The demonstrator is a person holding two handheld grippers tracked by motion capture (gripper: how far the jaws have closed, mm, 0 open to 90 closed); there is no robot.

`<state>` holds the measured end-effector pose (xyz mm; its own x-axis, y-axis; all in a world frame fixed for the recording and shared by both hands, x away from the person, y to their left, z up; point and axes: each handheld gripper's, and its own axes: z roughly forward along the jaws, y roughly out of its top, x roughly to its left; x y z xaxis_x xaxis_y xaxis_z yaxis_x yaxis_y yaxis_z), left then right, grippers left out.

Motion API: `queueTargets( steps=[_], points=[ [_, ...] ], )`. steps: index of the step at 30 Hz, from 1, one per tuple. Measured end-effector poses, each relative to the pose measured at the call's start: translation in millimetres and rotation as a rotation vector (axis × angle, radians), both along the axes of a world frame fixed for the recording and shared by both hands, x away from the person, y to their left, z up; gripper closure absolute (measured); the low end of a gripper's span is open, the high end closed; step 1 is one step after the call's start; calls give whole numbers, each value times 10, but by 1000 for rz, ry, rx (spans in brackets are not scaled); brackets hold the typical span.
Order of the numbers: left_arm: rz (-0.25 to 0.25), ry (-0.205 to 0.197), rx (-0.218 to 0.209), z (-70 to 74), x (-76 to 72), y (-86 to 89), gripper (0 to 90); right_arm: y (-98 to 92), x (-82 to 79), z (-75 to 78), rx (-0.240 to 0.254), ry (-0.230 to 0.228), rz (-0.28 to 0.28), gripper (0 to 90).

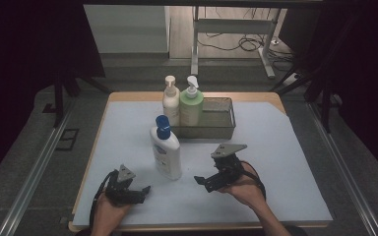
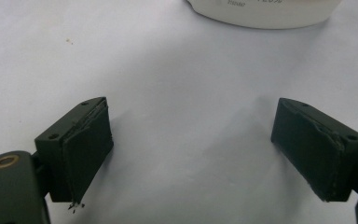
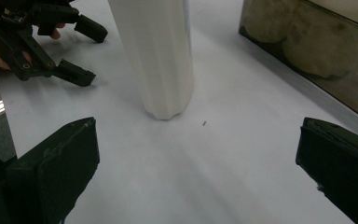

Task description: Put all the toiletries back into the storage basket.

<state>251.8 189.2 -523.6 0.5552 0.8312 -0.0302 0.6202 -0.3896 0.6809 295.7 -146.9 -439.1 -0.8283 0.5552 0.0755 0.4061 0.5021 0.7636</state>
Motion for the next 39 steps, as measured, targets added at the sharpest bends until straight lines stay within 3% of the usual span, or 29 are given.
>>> queueTargets(
  steps=[13, 30, 39],
  points=[
    [2, 1, -3, -1, 0, -1, 119, 348, 66, 105, 6, -33, 22, 43],
    [1, 2, -2, 0, 1, -1, 120, 809, 189, 320, 44, -85, -12, 136],
    [1, 2, -2, 0, 1, -1, 120, 1025, 242, 306, 31, -113, -52, 187]
  ],
)
